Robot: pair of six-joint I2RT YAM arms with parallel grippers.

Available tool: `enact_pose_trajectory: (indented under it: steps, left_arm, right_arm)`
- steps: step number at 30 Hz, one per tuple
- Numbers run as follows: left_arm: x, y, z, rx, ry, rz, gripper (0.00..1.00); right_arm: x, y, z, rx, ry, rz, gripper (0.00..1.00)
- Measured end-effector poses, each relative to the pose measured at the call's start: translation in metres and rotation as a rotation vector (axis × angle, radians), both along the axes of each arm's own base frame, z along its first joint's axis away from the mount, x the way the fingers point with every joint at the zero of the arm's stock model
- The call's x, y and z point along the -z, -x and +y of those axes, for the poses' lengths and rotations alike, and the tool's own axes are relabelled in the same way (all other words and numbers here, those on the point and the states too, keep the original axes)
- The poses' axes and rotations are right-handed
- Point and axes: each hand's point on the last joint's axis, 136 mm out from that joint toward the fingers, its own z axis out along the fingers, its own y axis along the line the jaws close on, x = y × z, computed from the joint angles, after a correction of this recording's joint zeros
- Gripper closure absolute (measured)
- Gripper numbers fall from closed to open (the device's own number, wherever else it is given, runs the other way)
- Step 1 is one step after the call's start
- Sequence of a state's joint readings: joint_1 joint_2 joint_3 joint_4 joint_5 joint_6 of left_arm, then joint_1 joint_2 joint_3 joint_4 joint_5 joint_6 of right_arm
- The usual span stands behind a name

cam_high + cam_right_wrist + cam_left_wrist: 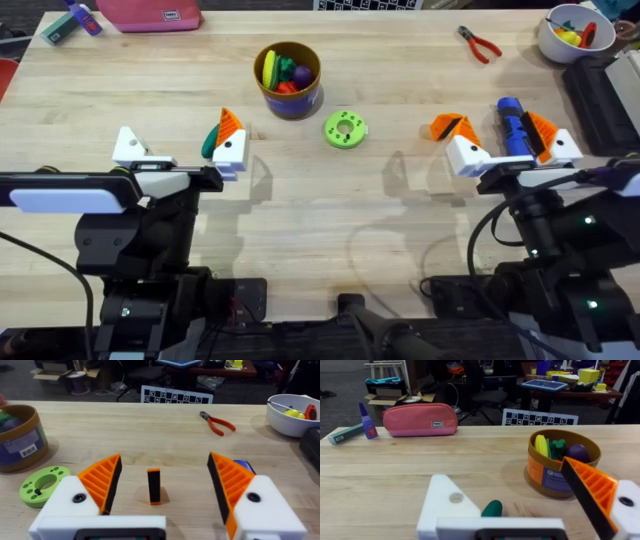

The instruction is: Pick up the gripper from the table and insert it into the empty holder that is missing its gripper. Then pick up a screw, insert it into the mounting hole, and use the screwdriver to tighten it. Finally, clean up the table by picking up the vegetable and placing it into the bucket.

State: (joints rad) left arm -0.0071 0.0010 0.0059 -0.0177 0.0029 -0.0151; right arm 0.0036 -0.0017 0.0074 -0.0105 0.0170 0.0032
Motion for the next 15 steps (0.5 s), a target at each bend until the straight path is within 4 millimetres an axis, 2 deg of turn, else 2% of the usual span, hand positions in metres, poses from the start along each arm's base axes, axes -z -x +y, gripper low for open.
enact_pose_trajectory:
  steps: [11, 12, 15]
  left_arm:
    - [-0.005, 0.000, 0.000, 0.000, 0.000, -0.019, 0.014]
    - [-0.009, 0.000, 0.000, 0.000, 0.000, -0.037, 0.014]
    - [-0.028, 0.001, 0.000, 0.000, 0.003, -0.112, 0.015]
  right_arm:
    - [-0.002, 0.000, 0.001, -0.005, -0.001, -0.008, 0.008]
    - [-0.005, 0.000, 0.001, -0.008, -0.001, -0.022, 0.007]
    - [-0.037, -0.001, 0.004, -0.022, -0.003, -0.153, 0.007]
